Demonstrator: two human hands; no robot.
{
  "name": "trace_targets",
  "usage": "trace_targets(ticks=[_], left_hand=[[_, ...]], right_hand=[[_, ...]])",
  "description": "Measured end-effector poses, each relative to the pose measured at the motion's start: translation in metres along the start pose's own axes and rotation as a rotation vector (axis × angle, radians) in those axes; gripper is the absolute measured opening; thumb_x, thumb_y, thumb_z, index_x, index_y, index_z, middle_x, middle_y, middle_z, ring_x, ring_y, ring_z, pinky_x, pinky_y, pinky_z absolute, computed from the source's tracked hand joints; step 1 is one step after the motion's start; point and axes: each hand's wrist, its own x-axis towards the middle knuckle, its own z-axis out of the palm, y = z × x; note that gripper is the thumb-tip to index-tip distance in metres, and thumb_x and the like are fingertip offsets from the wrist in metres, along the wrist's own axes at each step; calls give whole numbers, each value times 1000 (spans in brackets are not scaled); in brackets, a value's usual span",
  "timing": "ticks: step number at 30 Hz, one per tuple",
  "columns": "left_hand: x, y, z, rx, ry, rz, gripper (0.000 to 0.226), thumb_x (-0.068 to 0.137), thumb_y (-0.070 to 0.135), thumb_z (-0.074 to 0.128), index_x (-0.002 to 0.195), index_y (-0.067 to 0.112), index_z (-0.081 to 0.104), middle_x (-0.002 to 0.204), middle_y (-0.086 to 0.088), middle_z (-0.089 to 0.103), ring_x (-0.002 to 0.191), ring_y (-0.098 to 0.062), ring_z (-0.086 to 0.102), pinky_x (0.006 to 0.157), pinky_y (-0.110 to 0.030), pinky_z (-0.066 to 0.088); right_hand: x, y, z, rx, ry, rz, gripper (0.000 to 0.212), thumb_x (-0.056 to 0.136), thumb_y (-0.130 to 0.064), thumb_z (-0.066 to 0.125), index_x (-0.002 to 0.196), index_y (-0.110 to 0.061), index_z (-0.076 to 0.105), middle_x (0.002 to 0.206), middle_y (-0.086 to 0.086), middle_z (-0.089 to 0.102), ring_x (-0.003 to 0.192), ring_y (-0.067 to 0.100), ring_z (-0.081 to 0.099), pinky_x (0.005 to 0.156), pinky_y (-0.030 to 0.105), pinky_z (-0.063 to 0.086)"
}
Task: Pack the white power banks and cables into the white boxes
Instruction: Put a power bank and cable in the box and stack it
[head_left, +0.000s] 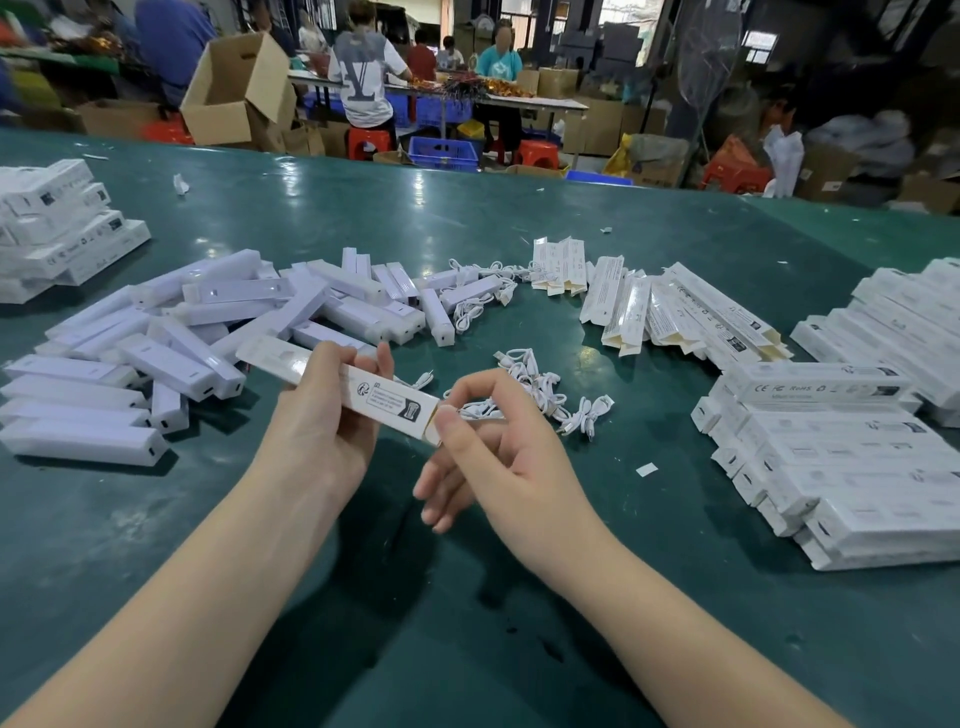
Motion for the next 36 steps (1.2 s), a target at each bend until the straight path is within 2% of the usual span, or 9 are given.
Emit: trace_targets(ticks=[9, 13, 16, 19, 22, 24, 27, 31, 36], left_hand=[[-2, -2, 3, -10, -47, 31, 18, 86, -2, 53, 77, 10, 43, 44, -1, 46, 48, -13, 58, 58, -20, 55], [-8, 0, 6, -33, -121, -54, 22, 88, 1, 50, 72, 12, 40, 50, 2, 43, 46, -11, 56, 51, -16, 49], [-13, -3, 5, 53, -223, -122, 17, 85, 5, 49, 77, 15, 39, 62, 4, 44, 49, -4, 49, 48, -11, 41], [-15, -7, 4, 89, -242, -145, 15, 86, 5, 48, 80, 16, 41, 67, 3, 46, 49, -3, 47, 47, -10, 40], [-17, -7, 3, 80, -262, -208, 13, 88, 6, 50, 80, 14, 43, 63, 4, 46, 46, -3, 46, 45, -10, 41], [-19, -8, 3, 153, -305, -211, 11, 90, 8, 50, 81, 12, 44, 60, 5, 45, 43, -3, 40, 41, -10, 37], [-19, -5, 2, 316, -354, -70, 7, 92, 9, 50, 90, 14, 46, 59, 6, 42, 43, -4, 32, 37, -12, 31], [-4, 16, 1, 258, -219, -29, 13, 92, 9, 50, 84, 15, 42, 56, 6, 40, 40, -4, 32, 35, -12, 31], [14, 31, -9, 75, -3, -56, 20, 90, 10, 52, 72, 15, 44, 50, 7, 43, 35, -5, 38, 36, -13, 36]], right_hand=[[2, -5, -4, 78, -45, 67, 10, 102, -13, 50, 111, -14, 45, 60, 8, 65, 45, 23, 58, 45, 26, 50], [5, -7, -9, 134, -106, 147, 35, 92, -17, 67, 121, -16, 47, 59, 7, 65, 43, 20, 58, 43, 24, 48], [5, -2, -10, -47, -96, 131, 57, 75, -31, 78, 124, -30, 48, 61, 5, 66, 44, 19, 57, 45, 25, 47], [7, 7, -11, -375, 47, 4, 64, 61, -58, 75, 118, -52, 46, 63, -1, 66, 49, 11, 56, 57, 30, 49], [10, 11, -16, -485, 92, -46, 75, 56, -66, 74, 122, -56, 40, 64, -9, 65, 54, 4, 54, 63, 27, 46], [11, 13, -18, -552, -2, -16, 86, 54, -65, 78, 128, -59, 33, 68, -12, 64, 55, 2, 55, 62, 25, 45], [10, 18, -16, -661, -181, 24, 97, 59, -65, 77, 137, -61, 20, 73, -13, 65, 59, 3, 58, 66, 31, 52], [13, 19, -16, -632, -108, 3, 77, 72, -64, 69, 136, -56, 28, 77, -15, 67, 60, 3, 58, 66, 19, 47], [37, 16, -15, -901, -38, -34, 26, 92, -28, 62, 118, -25, 61, 78, -16, 56, 72, 8, 54, 82, 33, 48]])
